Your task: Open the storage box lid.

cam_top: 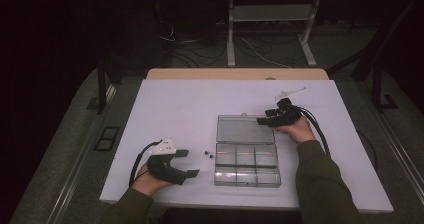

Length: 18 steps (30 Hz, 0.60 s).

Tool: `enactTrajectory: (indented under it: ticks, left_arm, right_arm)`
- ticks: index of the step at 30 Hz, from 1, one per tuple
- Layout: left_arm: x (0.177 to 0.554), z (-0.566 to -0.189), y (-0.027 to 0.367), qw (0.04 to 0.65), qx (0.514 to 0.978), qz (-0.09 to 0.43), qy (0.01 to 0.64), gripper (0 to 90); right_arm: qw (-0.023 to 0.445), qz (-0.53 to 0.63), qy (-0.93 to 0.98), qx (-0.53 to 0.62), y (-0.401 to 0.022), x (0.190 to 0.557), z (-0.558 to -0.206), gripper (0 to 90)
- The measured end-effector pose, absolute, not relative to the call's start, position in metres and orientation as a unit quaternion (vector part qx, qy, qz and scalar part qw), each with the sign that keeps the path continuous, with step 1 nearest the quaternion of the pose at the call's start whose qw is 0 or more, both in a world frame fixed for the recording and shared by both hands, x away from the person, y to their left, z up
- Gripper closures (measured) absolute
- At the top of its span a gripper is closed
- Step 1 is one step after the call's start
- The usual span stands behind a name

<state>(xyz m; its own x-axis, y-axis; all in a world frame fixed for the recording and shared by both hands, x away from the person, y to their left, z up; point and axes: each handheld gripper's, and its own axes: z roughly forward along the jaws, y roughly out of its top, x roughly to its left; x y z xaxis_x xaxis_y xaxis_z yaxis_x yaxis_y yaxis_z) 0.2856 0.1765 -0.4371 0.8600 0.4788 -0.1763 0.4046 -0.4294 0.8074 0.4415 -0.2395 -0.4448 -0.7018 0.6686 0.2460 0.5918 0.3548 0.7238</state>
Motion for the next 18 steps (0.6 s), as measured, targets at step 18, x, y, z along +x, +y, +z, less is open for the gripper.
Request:
enactTrajectory:
  ticks: [18]
  left_arm:
    - [0.2853, -0.4366, 0.177, 0.465, 0.846, 0.041, 0.259, 16.5]
  right_arm:
    - [0.046, 0.407, 0.832, 0.374, -0.2345, 0.4407, -0.4477, 36.6]
